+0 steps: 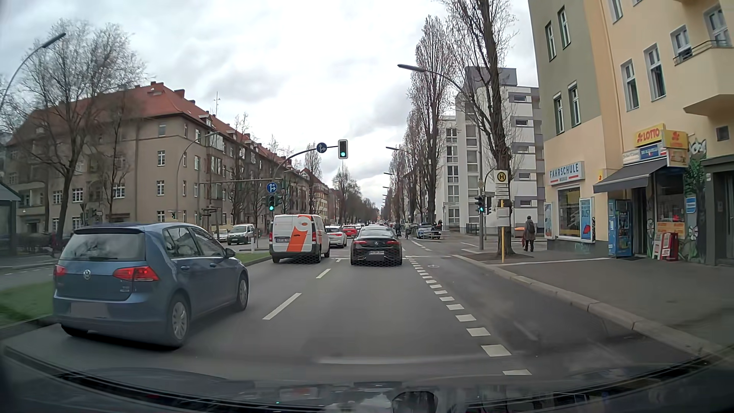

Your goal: Follow the waypoints while adhering to traffic rules and regulations

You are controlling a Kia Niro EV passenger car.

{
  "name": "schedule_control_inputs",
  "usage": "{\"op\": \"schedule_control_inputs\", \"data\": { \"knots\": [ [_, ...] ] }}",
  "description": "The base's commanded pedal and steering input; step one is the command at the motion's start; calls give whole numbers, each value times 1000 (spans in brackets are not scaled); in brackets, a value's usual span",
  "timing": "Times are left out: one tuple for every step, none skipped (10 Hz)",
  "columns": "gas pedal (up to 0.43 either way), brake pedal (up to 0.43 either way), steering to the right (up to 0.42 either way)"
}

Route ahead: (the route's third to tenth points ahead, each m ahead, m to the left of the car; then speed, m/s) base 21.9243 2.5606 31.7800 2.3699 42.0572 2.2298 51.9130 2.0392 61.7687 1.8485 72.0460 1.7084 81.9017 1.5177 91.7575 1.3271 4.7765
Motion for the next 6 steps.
{"op": "schedule_control_inputs", "data": {
  "knots": [
    [59,12,2],
    [59,18,2],
    [59,12,2],
    [39,12,2],
    [8,12,2],
    [8,12,2]
  ]
}}
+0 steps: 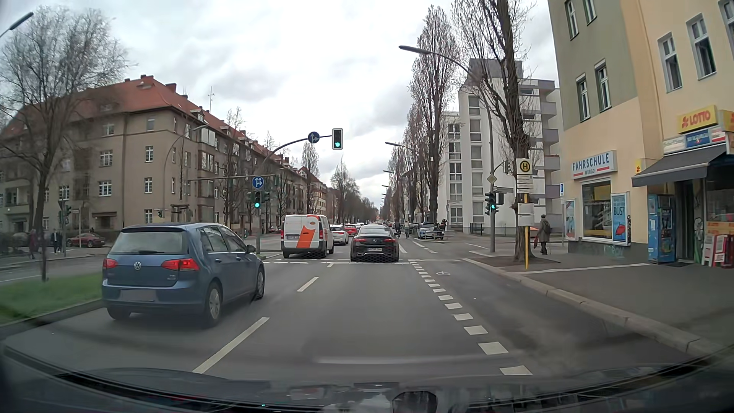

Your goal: Follow the waypoints while adhering to traffic rules and regulations

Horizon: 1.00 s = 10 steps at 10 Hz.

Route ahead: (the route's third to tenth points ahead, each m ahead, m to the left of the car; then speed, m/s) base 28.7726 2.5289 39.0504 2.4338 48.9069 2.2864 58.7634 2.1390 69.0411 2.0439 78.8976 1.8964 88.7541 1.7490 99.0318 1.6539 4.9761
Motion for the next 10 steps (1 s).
{"op": "schedule_control_inputs", "data": {
  "knots": [
    [8,12,2],
    [28,18,1],
    [39,12,0],
    [47,18,-2],
    [47,18,-3],
    [47,12,-3],
    [47,12,-2],
    [47,18,-3],
    [47,12,-3],
    [47,12,-3]
  ]
}}
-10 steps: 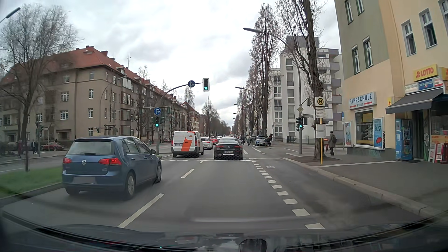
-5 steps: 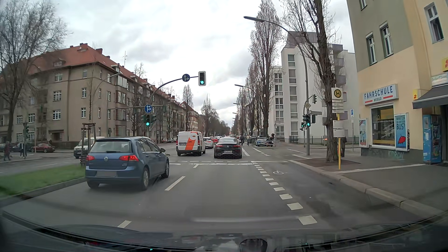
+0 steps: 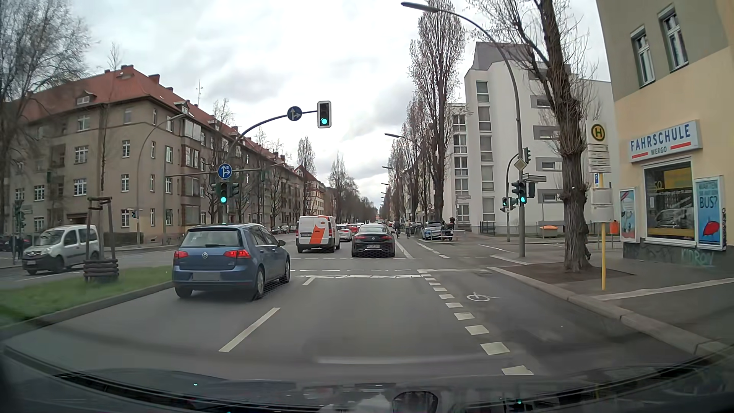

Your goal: Follow the waypoints while adhering to traffic rules and regulations

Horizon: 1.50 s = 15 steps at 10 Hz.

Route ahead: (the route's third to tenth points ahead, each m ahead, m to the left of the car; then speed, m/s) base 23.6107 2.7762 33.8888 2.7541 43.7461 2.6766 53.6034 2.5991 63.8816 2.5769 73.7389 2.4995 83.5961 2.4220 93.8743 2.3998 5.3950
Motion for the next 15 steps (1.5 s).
{"op": "schedule_control_inputs", "data": {
  "knots": [
    [47,18,-4],
    [39,12,-5],
    [39,12,-5],
    [28,12,-5],
    [28,18,-5],
    [28,12,-4],
    [28,12,-4],
    [28,18,-4],
    [28,12,-3],
    [28,12,-3],
    [28,12,-2],
    [39,12,-2],
    [39,12,-1],
    [79,12,-2],
    [110,12,-1]
  ]
}}
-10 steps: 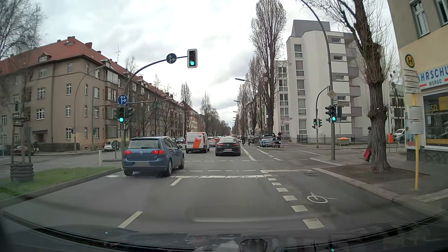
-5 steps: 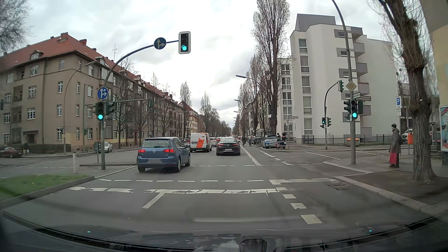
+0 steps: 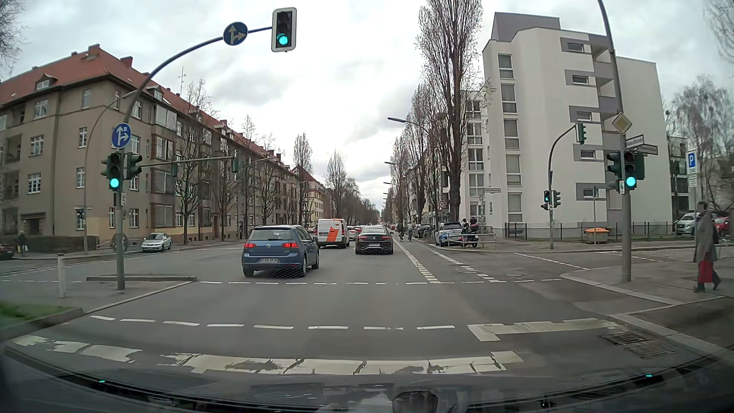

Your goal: Follow the waypoints while adhering to traffic rules and regulations

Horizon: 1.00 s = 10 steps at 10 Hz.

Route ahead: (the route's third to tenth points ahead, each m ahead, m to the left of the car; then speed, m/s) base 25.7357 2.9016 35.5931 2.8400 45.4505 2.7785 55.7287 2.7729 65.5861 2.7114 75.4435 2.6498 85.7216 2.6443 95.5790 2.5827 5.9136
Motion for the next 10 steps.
{"op": "schedule_control_inputs", "data": {
  "knots": [
    [110,12,-2],
    [110,12,-1],
    [110,12,-1],
    [110,12,-1],
    [110,12,-1],
    [110,12,-1],
    [110,12,0],
    [98,12,0],
    [98,12,0],
    [79,12,0]
  ]
}}
